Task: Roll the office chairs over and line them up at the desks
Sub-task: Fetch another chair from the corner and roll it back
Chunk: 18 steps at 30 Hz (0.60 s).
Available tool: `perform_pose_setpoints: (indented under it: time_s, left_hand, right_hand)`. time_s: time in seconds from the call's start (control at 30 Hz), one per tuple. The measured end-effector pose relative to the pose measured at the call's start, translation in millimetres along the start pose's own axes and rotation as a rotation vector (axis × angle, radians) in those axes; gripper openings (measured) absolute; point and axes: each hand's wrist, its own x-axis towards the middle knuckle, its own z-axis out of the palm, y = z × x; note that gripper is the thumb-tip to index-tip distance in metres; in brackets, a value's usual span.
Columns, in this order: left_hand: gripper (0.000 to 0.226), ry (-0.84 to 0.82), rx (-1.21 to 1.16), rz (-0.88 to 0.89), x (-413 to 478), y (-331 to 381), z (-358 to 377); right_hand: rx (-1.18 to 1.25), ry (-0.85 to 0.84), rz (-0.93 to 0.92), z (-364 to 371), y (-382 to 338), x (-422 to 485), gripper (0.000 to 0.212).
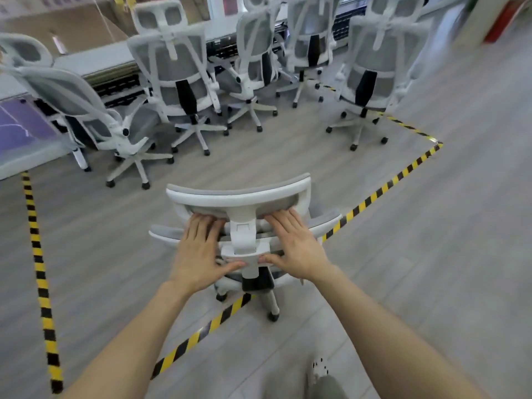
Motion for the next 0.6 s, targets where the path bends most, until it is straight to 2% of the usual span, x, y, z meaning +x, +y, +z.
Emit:
perform_pose_setpoints:
  time_s: [0.17, 0.6]
  left_hand:
    - [0.114, -0.005, 0.002, 0.062, 138, 14, 33]
    - [0.121, -0.103, 0.018, 0.169, 480, 47, 99]
  right_hand:
    - [-0.049, 0.057, 0.04, -12, 109, 57, 0.1]
    - [-0.129, 0.031, 0.221, -39, 363, 232, 0.103]
